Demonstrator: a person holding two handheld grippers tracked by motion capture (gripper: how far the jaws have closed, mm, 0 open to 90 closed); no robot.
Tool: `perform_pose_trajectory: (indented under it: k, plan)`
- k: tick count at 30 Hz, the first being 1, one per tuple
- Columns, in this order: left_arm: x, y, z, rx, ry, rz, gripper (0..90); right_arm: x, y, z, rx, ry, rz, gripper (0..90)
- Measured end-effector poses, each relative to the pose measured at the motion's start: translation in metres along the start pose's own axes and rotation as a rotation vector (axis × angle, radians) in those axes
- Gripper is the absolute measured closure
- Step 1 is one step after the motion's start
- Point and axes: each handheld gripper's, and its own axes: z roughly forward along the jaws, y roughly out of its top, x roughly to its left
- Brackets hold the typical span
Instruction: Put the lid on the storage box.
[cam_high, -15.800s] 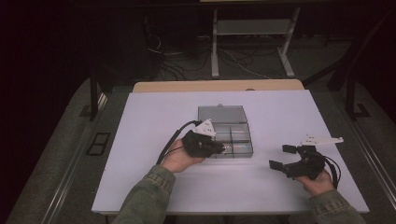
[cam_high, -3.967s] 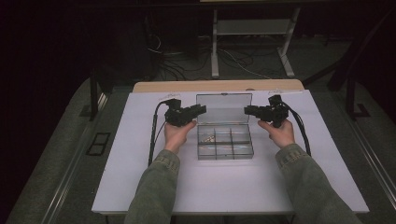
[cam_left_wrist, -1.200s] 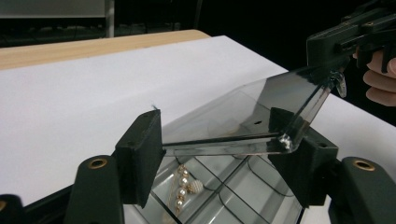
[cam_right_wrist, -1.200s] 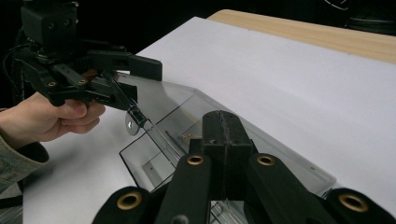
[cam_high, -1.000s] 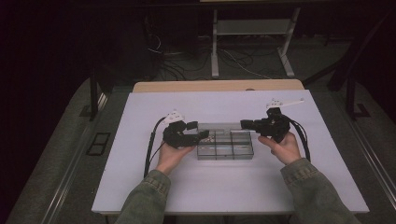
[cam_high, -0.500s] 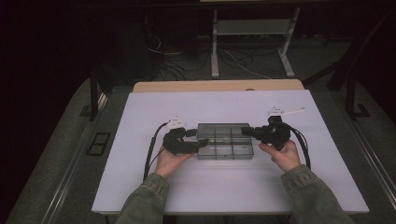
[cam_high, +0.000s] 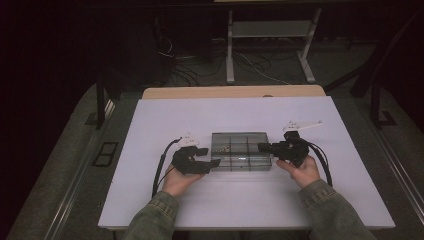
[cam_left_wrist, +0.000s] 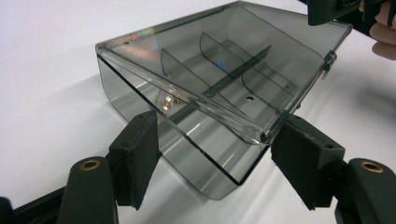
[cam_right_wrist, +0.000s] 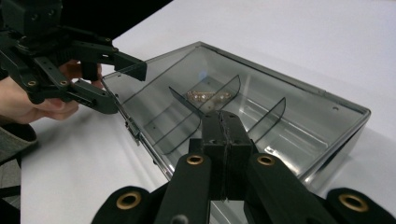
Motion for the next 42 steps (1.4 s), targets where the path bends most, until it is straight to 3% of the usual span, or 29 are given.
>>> perform_pose_trajectory:
  k: [5,11,19,24,32,39,40,42]
  plan:
    - [-0.005,-0.003,0.002,0.029,-0.003,0.013,31.3,0.0,-0.005,-0.003,0.007,-0.003,0.003,86.4]
    - [-0.01,-0.005,-0.001,0.026,-0.025,0.007,30.8,0.002,-0.01,-0.012,0.003,-0.004,-0.001,79.7]
    - [-0.015,-0.009,-0.011,-0.009,-0.064,-0.007,23.4,0.01,-0.022,-0.025,0.01,-0.066,-0.026,58.9]
    - [-0.017,-0.012,-0.019,-0.018,-0.074,-0.009,17.0,0.012,-0.028,-0.033,0.013,-0.1,-0.016,43.0]
    - [-0.019,-0.019,-0.032,-0.032,-0.091,-0.023,12.6,0.016,-0.038,-0.048,0.006,-0.096,-0.007,13.3]
    - [-0.019,-0.026,-0.046,-0.048,-0.087,-0.039,7.7,0.018,-0.053,-0.061,0.006,-0.094,0.012,9.8]
    - [-0.018,-0.028,-0.048,-0.048,-0.086,-0.04,7.7,0.018,-0.056,-0.063,0.003,-0.092,0.013,3.6]
    - [-0.018,-0.03,-0.051,-0.049,-0.082,-0.046,6.6,0.018,-0.059,-0.065,0.012,-0.091,0.019,0.4]
